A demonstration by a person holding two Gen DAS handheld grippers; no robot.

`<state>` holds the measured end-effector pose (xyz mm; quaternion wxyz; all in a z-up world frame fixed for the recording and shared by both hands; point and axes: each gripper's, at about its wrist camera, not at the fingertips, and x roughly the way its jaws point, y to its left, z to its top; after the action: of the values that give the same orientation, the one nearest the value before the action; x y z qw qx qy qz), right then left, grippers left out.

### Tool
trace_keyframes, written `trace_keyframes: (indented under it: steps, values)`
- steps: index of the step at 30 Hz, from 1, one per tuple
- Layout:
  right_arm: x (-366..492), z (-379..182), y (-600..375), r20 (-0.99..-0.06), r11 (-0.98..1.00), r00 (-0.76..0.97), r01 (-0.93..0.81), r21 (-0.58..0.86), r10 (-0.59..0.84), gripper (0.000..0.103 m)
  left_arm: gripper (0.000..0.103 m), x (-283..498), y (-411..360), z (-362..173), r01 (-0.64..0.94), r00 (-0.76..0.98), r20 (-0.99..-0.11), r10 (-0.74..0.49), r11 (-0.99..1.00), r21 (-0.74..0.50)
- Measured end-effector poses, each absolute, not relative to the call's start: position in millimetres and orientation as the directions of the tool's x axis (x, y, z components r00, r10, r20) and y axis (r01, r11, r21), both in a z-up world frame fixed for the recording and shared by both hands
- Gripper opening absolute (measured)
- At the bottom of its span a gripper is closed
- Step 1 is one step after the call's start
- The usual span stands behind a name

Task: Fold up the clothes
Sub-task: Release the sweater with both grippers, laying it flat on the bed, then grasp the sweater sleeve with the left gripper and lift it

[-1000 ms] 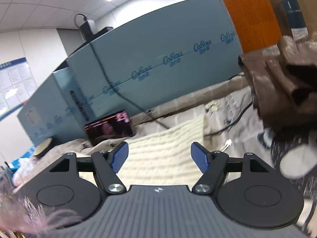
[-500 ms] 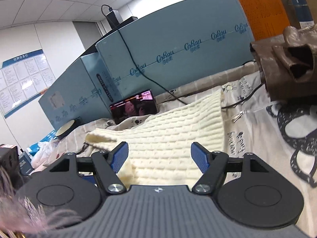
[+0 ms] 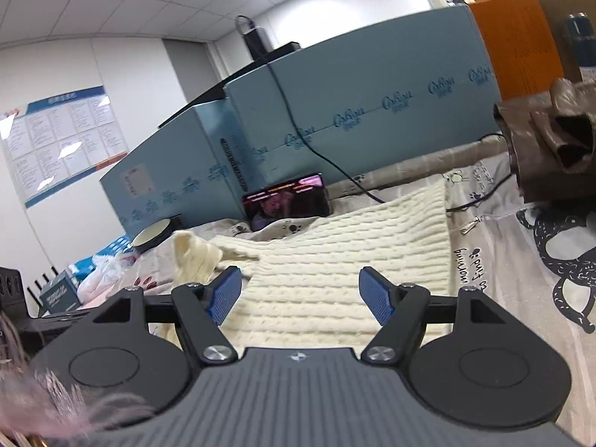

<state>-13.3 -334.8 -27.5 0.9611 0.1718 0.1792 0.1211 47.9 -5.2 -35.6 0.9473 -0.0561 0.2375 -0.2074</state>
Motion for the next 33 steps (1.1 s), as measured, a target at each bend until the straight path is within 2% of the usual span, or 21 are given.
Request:
trace_keyframes:
  steps: [5,6,8,10,16,19,21,27,31,33]
  values:
    - [-23.2,-33.4,-322.0,-0.332,0.916,0.882,-0.223,0.333,0.335,0.067,0.028,52.0,32.3,-53.3,0.186,0.822,-0.497,-0.278,0.956,-0.227]
    - [-25.0,-35.0,-319.8,-0.341,0.916,0.875,-0.232,0.328,0.344,0.067,0.033,53.0,35.1,-51.8,0.177,0.823,-0.496,-0.278,0.954,-0.241]
    - [-27.9,-37.8,-316.5,-0.356,0.912,0.861,-0.249,0.327,0.362,0.067,0.061,54.1,31.0,-42.9,0.196,0.833,-0.462,-0.305,0.943,-0.268]
    - [-29.3,-39.4,-313.5,-0.358,0.907,0.856,-0.254,0.337,0.373,0.067,0.069,57.2,22.3,-35.3,0.224,0.835,-0.439,-0.33,0.935,-0.276]
    - [-28.8,-46.0,-303.4,-0.345,0.873,0.839,-0.269,0.407,0.42,0.071,0.07,86.4,-55.5,-28.9,0.391,0.769,-0.517,-0.377,0.916,-0.087]
    - [-28.8,-51.0,-295.5,-0.377,0.875,0.819,-0.281,0.394,0.433,0.071,0.07,92.0,-66.5,-42.0,0.363,0.793,-0.542,-0.276,0.93,0.057]
    - [-29.0,-55.0,-290.4,-0.398,0.877,0.804,-0.295,0.378,0.442,0.071,0.07,92.3,-54.4,-47.0,0.317,0.813,-0.541,-0.216,0.943,0.101]
    - [-31.8,-65.0,-286.3,-0.416,0.863,0.769,-0.346,0.367,0.485,0.073,0.079,63.3,14.7,-56.3,0.198,0.822,-0.552,-0.139,0.979,0.049]
    - [-36.5,-62.3,-286.4,-0.394,0.851,0.768,-0.364,0.38,0.505,0.073,0.079,51.7,50.4,-55.9,0.095,0.838,-0.532,-0.125,0.992,-0.082]
    - [-42.0,-57.0,-284.0,-0.365,0.829,0.759,-0.401,0.389,0.539,0.073,0.079,48.2,65.1,-53.2,0.059,0.848,-0.508,-0.148,0.981,-0.186]
